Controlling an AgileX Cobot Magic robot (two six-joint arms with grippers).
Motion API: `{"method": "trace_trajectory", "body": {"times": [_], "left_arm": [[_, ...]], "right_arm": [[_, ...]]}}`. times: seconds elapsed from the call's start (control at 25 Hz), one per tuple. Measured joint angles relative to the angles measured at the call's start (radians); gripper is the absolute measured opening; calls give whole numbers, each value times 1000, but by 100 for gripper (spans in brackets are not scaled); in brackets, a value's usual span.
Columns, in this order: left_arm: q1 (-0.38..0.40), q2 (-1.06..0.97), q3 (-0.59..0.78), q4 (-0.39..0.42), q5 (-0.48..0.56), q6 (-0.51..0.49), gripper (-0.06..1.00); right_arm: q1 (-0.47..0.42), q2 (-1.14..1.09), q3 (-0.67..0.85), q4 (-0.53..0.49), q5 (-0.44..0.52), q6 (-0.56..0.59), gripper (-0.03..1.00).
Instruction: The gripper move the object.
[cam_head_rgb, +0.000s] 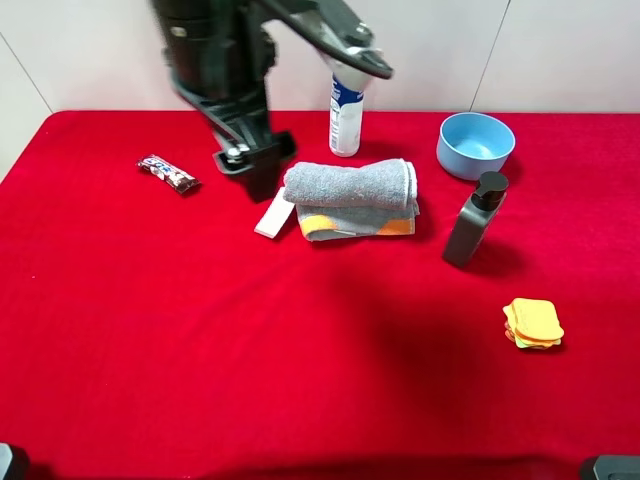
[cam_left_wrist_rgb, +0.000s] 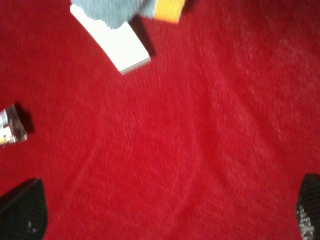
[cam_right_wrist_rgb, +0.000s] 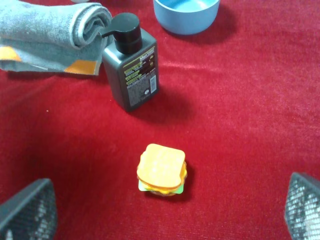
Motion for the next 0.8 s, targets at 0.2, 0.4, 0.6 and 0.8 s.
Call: {"method": "trace_trajectory", "body": {"times": [0.2, 0.4, 0.6, 0.8], "left_arm": [[0, -144, 129, 0, 0, -59, 99], [0, -308, 262, 0, 1, -119, 99], [0, -479, 421, 0, 1, -133, 99], [0, -645, 597, 0, 1, -136, 99]], "right_arm": [[0, 0, 0, 0, 0, 0, 69], [0, 0, 0, 0, 0, 0, 69], [0, 0, 0, 0, 0, 0, 69], [0, 0, 0, 0, 0, 0, 69]]}}
